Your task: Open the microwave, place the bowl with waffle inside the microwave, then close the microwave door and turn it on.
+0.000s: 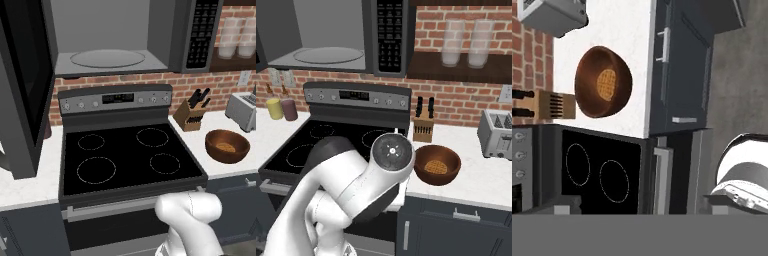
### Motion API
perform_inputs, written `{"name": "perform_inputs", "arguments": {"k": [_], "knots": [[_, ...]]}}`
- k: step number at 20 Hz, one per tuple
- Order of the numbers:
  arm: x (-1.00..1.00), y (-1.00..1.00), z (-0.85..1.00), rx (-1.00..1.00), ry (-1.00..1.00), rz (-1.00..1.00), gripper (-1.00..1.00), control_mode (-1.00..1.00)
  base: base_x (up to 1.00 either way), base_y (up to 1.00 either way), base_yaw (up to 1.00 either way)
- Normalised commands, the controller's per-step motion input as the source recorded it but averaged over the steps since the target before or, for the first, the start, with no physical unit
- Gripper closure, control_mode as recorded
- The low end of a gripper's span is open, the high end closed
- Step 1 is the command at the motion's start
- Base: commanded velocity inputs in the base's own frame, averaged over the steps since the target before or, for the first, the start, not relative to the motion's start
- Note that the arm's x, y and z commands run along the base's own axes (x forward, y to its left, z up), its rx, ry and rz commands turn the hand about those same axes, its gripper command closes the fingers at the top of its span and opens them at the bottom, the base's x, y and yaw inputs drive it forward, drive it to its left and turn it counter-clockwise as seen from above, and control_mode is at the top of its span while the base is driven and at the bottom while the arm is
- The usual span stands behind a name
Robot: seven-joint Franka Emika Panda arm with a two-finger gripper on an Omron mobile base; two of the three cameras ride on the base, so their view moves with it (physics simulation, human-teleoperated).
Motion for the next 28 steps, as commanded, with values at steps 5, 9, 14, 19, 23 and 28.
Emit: {"name": "perform_inputs", "arguments": {"k": [5,9,14,19,23,28], "knots": [[0.17,-0.50,-0.30,0.05,0.02,-0.20,-1.00,-1.00,0.00,0.00,0.00],[0.41,-0.27,-0.32,0.00,0.07,-0.14,-1.00,-1.00,0.00,0.00,0.00],[0.47,-0.02,-0.35,0.00,0.10,-0.01,-1.00,-1.00,0.00,0.00,0.00],[0.29,-0.10,-0.30,0.00,0.04,0.13,-1.00,-1.00,0.00,0.00,0.00],[0.27,-0.12,-0.21,0.00,0.01,0.22,-1.00,-1.00,0.00,0.00,0.00],[0.38,-0.03,-0.16,0.00,0.04,0.16,-1.00,-1.00,0.00,0.00,0.00]]}}
